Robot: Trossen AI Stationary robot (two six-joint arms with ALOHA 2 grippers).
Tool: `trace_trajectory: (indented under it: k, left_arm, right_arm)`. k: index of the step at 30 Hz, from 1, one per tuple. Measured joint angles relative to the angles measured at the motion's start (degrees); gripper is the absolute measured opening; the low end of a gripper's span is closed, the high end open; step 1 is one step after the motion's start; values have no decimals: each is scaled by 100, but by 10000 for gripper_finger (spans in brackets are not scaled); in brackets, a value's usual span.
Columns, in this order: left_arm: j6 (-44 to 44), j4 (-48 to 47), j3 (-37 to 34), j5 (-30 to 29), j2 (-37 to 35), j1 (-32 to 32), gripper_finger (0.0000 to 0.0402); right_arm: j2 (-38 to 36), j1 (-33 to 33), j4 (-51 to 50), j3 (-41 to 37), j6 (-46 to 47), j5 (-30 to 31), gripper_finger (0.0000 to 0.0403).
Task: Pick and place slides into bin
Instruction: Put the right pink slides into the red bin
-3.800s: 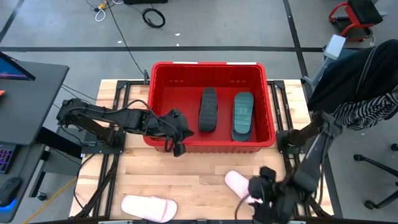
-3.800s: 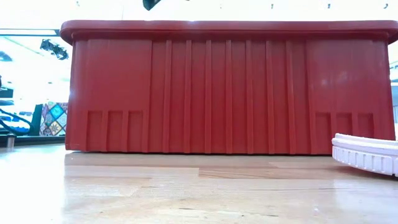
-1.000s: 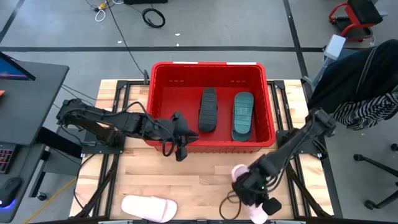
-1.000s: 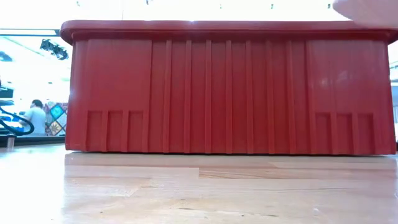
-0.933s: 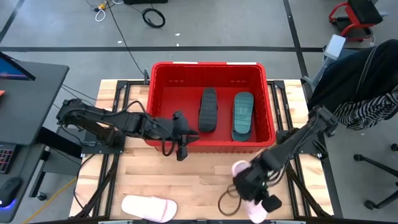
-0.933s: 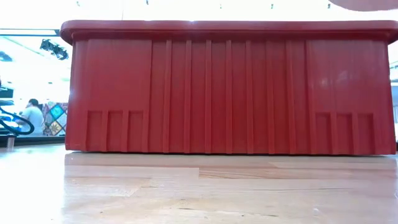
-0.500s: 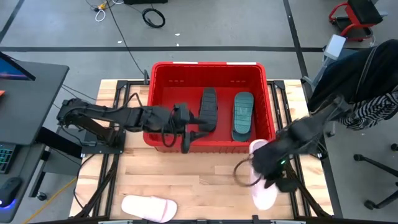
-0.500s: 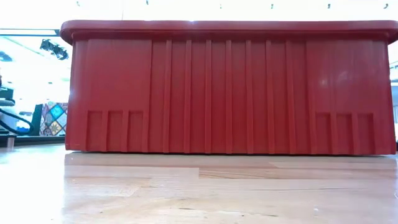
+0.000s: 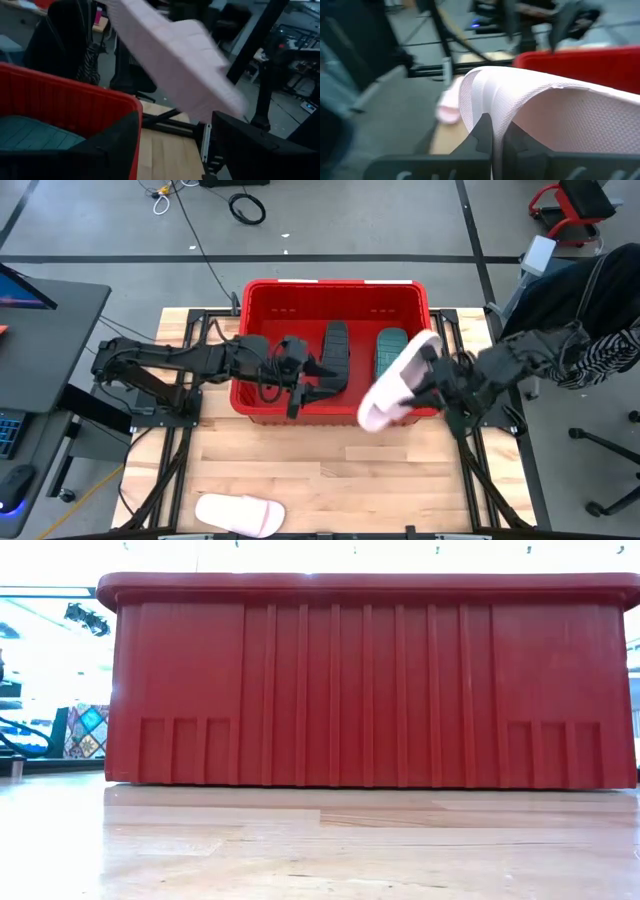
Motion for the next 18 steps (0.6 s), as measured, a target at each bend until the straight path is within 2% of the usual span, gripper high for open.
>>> trace_trajectory:
  k: [7,10,13,18]
  left_arm:
    - [-211,-755,-2,256,-541,152,276]
    - [244,-776,7,-38,-757,107,290]
    - [587,-759,10,-570,-753,8,298]
    - [558,-1044,0,-1364,-629,43,298]
  right_arm:
    - [323,-831,415,-7,-1016,-57,9]
    - [502,-1281,429,-7,-1048,82,9]
    - [703,-1670,520,-7,-1038,149,9]
    - [910,-1897,1193,-9,-1222,104,9]
